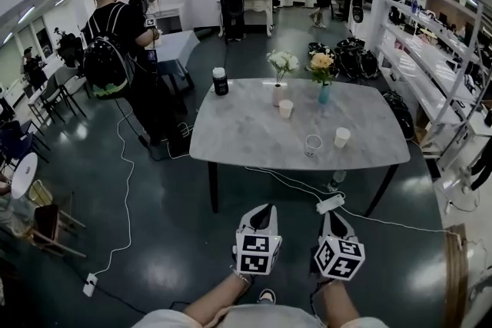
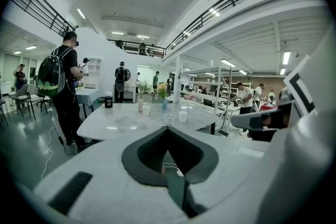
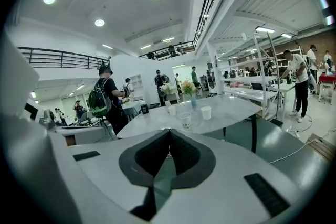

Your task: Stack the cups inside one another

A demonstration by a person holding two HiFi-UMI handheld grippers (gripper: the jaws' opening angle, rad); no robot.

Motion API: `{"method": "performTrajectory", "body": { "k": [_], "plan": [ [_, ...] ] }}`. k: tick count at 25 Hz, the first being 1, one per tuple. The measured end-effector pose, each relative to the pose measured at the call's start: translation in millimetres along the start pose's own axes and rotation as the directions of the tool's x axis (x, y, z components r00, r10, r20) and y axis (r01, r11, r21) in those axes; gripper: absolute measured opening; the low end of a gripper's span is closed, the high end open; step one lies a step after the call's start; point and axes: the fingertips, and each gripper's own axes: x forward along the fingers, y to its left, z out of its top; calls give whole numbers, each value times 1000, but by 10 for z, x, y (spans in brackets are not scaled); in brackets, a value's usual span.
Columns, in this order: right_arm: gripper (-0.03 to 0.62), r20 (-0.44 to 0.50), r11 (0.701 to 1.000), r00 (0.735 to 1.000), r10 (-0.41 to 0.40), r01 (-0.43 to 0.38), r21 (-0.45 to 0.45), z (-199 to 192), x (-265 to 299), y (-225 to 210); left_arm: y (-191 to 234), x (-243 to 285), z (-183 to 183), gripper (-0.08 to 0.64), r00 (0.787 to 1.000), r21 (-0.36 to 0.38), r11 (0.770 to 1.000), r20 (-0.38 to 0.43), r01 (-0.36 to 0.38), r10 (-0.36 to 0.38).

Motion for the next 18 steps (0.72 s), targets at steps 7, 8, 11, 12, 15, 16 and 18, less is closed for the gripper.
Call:
{"method": "performTrajectory", "body": {
  "k": [7, 8, 11, 12, 15, 16, 18],
  "plan": [
    [8, -1, 1000, 1000, 5, -5, 22, 137, 252, -278, -73, 299, 64, -5, 1000, 12, 1000, -26, -9, 9],
    [8, -3, 1000, 1000, 8, -8, 30, 140, 280, -309, -78, 332, 63, -5, 1000, 10, 1000, -29, -12, 12],
    [8, -10, 998, 1000, 16, -15, 59, 148, 353, -381, -93, 420, 71, -5, 999, 10, 1000, -36, -18, 18],
    [8, -12, 998, 1000, 16, -15, 66, 147, 372, -400, -100, 441, 70, -5, 999, 10, 1000, -41, -18, 18],
    [8, -30, 996, 999, 16, -14, 83, 104, 441, -457, -114, 512, 27, -5, 998, 10, 1000, -53, -18, 19],
    [8, -38, 996, 999, 17, -14, 83, 75, 466, -470, -109, 538, 1, -5, 998, 7, 1000, -57, -20, 21],
    [8, -53, 997, 998, 16, -12, 76, 22, 515, -495, -92, 607, -56, -5, 998, -4, 1000, -65, -21, 21]
  ]
}}
